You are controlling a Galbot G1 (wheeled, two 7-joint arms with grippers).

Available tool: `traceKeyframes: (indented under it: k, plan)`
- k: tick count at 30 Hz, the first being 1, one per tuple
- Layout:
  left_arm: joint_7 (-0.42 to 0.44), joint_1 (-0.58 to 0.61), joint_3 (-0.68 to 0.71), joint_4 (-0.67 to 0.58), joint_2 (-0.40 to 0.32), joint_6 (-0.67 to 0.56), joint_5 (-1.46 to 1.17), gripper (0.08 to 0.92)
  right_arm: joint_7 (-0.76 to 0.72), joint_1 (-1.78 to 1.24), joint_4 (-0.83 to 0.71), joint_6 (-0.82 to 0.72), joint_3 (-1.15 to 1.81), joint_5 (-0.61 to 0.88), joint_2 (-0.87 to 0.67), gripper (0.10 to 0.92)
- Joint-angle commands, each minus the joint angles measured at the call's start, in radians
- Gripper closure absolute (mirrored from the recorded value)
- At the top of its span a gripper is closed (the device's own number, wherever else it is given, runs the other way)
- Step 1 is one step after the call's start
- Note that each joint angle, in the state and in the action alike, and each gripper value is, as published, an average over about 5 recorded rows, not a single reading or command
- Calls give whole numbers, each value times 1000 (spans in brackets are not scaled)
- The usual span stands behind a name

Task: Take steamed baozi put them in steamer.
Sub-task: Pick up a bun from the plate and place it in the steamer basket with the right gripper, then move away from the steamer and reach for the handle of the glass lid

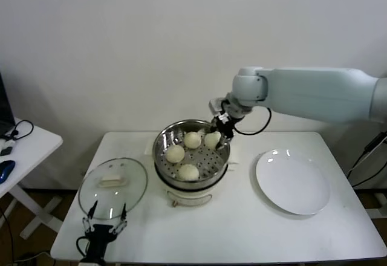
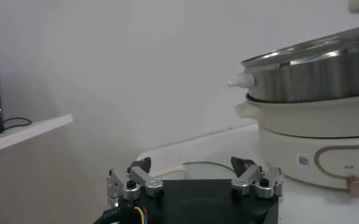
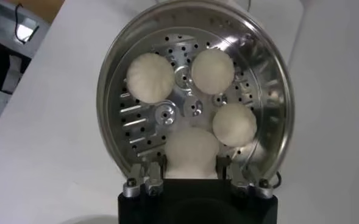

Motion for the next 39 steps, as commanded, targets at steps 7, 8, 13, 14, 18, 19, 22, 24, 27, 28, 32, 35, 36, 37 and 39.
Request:
traceKeyframes:
  k: [7,8,13,14,18,19,22,24,27,28,32,35,36,37,39]
  plan:
    - [1,3,-3,-7,3,1,-6,177,51,-208,-91,-34,73,-153,96,474]
    - [1,3,-4,-7,3,1,-6,177,48,-206,-91,-33,70,-156,96,474]
    - [1,2,-5,-7,3,1,-9,177,41,-197,-88,-26,52,-175,89,474]
    - [1,2,-4,-7,3,1,-9,177,41,-198,-89,-26,51,-178,87,474]
    - [1,2,-4,-6,2,0,-9,177,37,-199,-93,-23,49,-180,83,474]
    - [0,2,-4,-6,2,0,-9,177,35,-198,-94,-21,47,-180,82,474]
    - [0,2,-5,-5,2,-1,-9,177,34,-192,-96,-14,44,-178,81,445]
    - [0,2,-5,-5,2,-1,-9,177,38,-187,-99,-13,47,-171,78,395]
    - [1,1,-4,-7,2,-1,-10,177,39,-171,-97,-11,59,-138,68,309]
    - [1,1,-4,-7,2,-1,-10,177,37,-162,-93,-10,64,-123,61,283]
    - [1,2,-5,-12,2,0,-10,177,30,-109,-69,-5,97,-65,13,215]
    - [1,3,-6,-16,3,1,-11,177,48,-66,-42,-14,134,-2,-43,204]
    - [1,3,-6,-16,3,1,-11,177,63,-59,-32,-25,153,21,-64,203]
    - [1,2,-6,-17,4,2,-11,177,85,-55,-22,-40,178,47,-86,203]
    - [1,1,-6,-18,6,3,-12,177,155,-74,-4,-81,247,94,-128,203]
